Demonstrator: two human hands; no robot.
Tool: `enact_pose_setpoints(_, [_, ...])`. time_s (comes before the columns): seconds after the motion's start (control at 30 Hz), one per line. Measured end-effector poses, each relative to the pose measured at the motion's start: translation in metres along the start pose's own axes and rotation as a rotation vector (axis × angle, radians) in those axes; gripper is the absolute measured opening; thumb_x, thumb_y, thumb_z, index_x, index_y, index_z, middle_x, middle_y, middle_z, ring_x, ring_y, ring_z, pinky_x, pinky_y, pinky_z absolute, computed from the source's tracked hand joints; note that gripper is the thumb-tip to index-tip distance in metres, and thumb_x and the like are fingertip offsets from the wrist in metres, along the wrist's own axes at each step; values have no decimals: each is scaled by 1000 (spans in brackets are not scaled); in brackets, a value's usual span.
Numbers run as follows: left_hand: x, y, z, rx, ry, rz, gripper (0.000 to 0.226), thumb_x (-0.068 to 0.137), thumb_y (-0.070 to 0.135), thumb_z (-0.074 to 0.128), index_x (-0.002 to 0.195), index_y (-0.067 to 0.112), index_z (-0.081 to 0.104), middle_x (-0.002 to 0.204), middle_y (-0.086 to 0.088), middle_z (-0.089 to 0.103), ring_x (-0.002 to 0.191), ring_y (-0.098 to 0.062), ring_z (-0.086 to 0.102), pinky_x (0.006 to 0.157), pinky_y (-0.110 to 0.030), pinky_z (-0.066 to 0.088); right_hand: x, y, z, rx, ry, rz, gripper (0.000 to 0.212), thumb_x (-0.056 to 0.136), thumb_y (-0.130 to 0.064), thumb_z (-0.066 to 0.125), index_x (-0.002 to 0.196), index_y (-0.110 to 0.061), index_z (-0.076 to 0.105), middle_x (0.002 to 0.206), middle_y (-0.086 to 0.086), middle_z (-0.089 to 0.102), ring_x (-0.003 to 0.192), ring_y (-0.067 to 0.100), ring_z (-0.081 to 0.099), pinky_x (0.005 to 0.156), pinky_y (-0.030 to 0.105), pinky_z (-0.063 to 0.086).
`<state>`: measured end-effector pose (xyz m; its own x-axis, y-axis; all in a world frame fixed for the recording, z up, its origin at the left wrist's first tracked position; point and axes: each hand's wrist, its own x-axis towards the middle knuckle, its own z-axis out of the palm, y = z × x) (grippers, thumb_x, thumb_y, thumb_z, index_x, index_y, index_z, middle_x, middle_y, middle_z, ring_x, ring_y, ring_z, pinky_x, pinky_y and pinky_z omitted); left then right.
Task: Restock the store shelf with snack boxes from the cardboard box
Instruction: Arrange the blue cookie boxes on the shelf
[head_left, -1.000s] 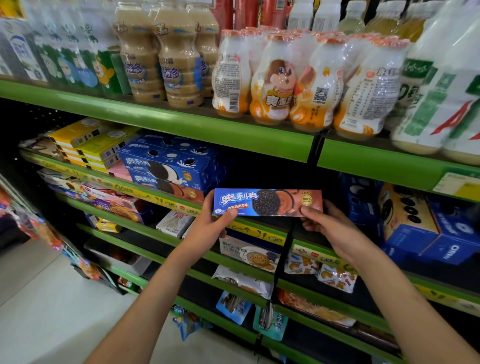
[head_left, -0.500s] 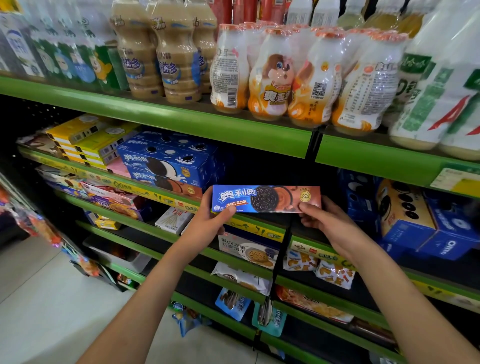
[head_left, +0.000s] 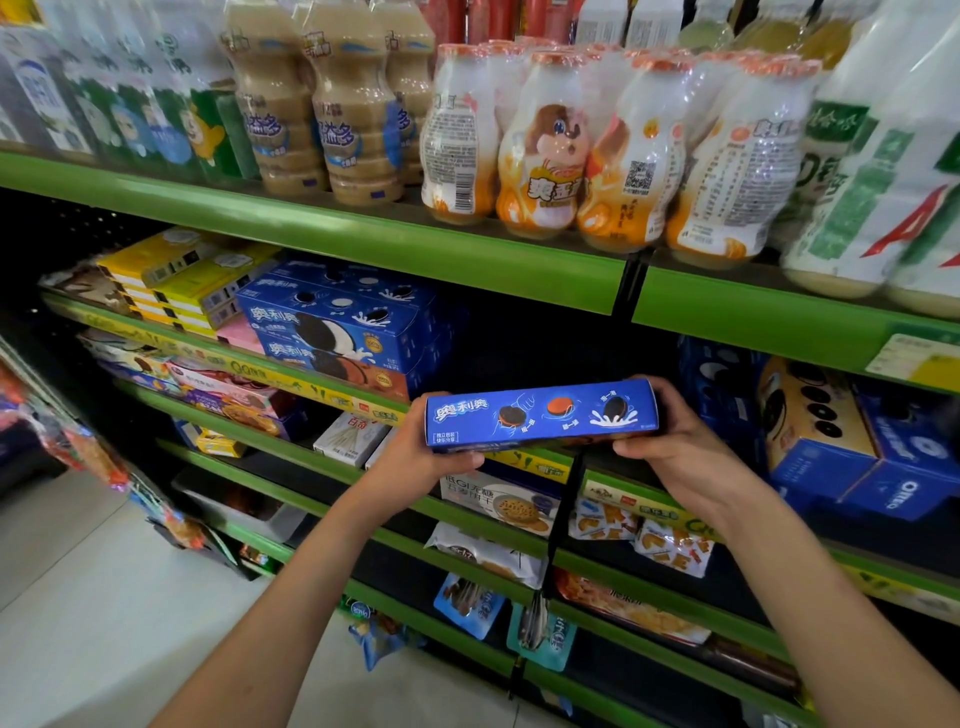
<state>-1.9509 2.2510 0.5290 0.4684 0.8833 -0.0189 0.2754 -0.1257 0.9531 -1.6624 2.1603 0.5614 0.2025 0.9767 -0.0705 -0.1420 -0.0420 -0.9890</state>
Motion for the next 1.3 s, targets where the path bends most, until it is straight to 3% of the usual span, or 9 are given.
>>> enact_pose_setpoints(0.27, [0, 1, 1, 38, 20, 18, 55, 79, 22, 83, 114, 39, 44, 120, 7, 57, 98, 14, 57, 69, -2, 44, -1, 0, -1, 16, -2, 4, 71, 70, 33, 52, 111, -25, 59, 97, -2, 71, 93, 13, 64, 84, 24, 45])
enact_pose_setpoints(0.6, [0, -1, -1, 35, 8, 17, 55, 78, 27, 83, 117, 37, 45, 117, 11, 58, 100, 11, 57, 71, -5, 46, -3, -2, 0, -7, -7, 14, 71, 70, 33, 54, 109, -26, 59, 96, -2, 71, 93, 13, 63, 83, 26, 45])
enact_pose_setpoints(0.8, [-2, 1, -2, 50, 9, 16, 54, 77, 32, 83, 111, 49, 45, 118, 16, 57, 102, 13, 56, 75, -11, 44, -4, -5, 2, -12, -1, 25, 70, 71, 33, 53, 111, -24, 58, 104, 4, 67, 95, 16, 61, 84, 26, 45])
enact_pose_setpoints(1.3, [-1, -1, -2, 59, 8, 12, 53, 77, 34, 83, 108, 52, 44, 117, 16, 57, 101, 14, 55, 77, -14, 43, -4, -4, -2, -40, -7, 50, 71, 70, 31, 56, 110, -27, 59, 97, -2, 72, 91, 11, 66, 84, 26, 44])
